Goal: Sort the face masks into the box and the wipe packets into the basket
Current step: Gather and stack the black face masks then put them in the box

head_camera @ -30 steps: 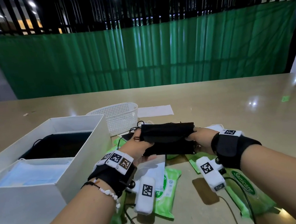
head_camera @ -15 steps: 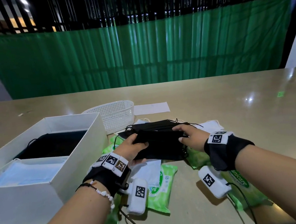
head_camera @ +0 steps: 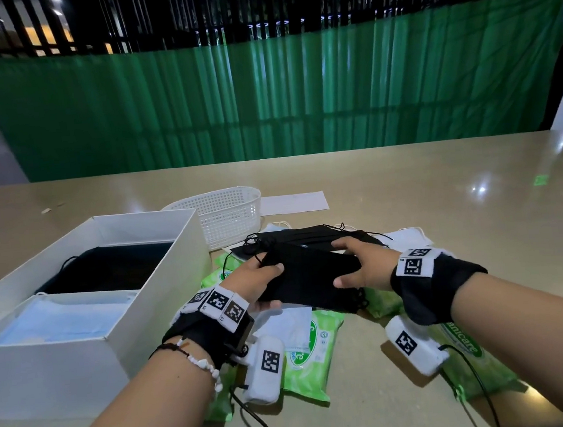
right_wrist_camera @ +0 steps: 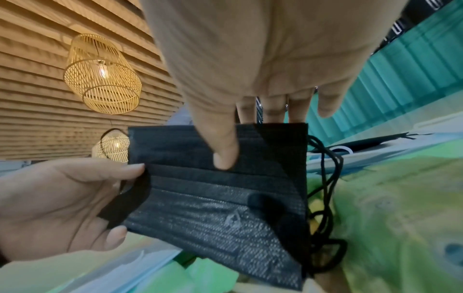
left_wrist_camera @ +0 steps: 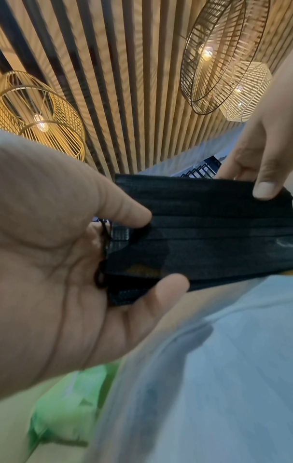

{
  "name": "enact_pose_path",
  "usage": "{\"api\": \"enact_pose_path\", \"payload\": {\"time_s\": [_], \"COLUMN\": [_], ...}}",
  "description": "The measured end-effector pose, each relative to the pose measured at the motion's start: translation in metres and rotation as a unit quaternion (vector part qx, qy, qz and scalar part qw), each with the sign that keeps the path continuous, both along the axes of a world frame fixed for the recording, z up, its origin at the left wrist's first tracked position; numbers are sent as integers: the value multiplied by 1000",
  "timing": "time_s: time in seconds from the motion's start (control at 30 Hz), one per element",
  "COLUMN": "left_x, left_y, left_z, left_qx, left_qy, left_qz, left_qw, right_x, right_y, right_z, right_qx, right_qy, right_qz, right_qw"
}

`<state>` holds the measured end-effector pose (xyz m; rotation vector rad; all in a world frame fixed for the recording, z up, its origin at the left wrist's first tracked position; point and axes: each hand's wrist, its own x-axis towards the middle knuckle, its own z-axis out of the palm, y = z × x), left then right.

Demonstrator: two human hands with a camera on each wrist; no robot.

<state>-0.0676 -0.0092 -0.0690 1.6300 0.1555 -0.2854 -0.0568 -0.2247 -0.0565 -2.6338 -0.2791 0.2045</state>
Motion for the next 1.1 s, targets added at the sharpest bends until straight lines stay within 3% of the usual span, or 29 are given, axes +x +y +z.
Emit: {"api": "enact_pose_path", "payload": {"time_s": [0.23,0.43,0.8,1.0,1.1], "left_x": [1,-5,-8,-5,-7], "left_y": [4,-2,-3,29,65], "left_z": [-2,5,48,115,154], "left_qx": [41,123,79,77,98], "left_qy": [-27,-63,-108,-180,-217], "left_qz": [-46,-51,-35,33,81], "left_qw": [998,989,990,980,968], "right_x": [13,9,10,26,30], "right_y": [-11,-4,4,16,27], "right_z": [1,-4,42,71,78], "right_qx": [-40,-156,12,138,124], "right_qy": [-36,-9,-80,-210,-237], "right_qz": [-12,15,-20,-56,-74], "right_qw": [998,988,997,966,961]}}
